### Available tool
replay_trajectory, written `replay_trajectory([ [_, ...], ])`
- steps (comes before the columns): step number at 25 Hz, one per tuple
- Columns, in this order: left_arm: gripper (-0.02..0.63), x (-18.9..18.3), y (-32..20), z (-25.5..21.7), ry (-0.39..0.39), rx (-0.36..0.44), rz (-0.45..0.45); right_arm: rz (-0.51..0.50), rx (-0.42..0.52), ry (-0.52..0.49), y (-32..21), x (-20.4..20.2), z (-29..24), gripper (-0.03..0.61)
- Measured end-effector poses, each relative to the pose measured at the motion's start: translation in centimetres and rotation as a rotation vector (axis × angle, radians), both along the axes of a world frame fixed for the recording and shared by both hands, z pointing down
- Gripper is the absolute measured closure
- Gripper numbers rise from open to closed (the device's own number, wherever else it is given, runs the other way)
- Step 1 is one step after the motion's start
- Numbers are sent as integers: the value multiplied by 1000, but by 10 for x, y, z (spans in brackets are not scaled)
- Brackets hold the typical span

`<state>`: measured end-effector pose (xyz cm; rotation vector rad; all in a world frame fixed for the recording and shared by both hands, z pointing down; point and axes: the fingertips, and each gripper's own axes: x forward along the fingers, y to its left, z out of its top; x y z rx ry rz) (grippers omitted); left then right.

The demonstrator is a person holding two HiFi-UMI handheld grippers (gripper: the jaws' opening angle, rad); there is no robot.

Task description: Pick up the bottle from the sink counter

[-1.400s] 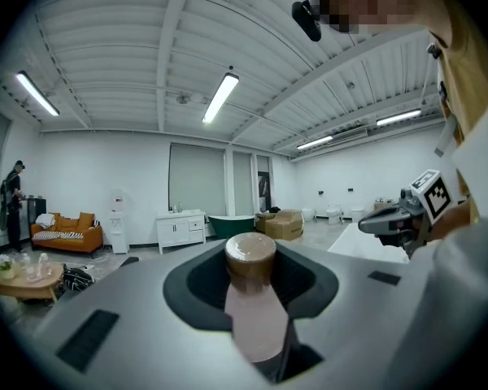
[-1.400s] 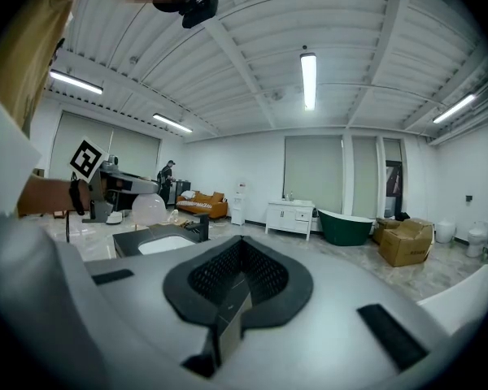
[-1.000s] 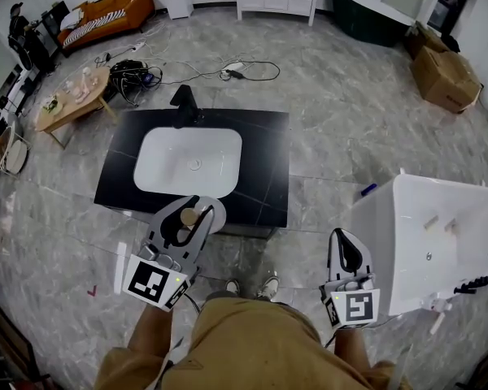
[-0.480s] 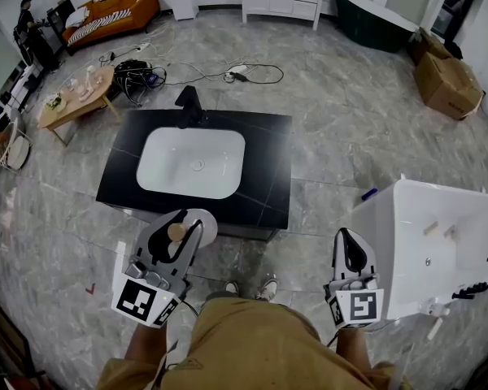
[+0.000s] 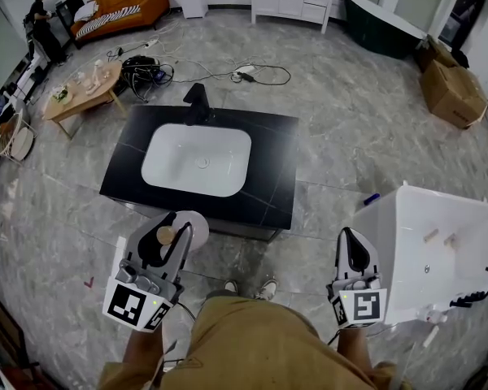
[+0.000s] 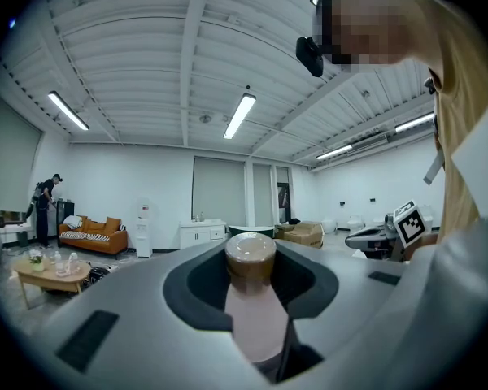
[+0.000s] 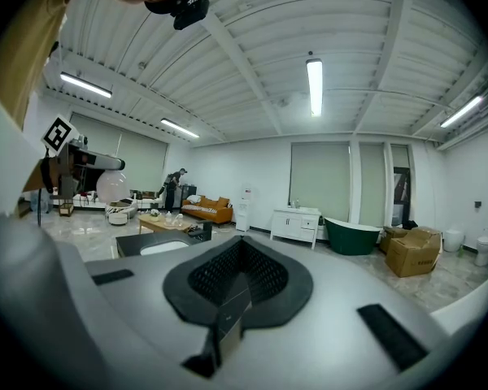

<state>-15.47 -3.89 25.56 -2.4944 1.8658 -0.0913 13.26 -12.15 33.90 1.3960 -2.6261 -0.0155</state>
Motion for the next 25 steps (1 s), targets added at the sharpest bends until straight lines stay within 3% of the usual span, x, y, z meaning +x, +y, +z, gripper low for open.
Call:
replay_trajectory([
  [25, 495, -17, 21, -4, 25, 19, -48, -57, 19, 5, 1, -22, -4, 575],
])
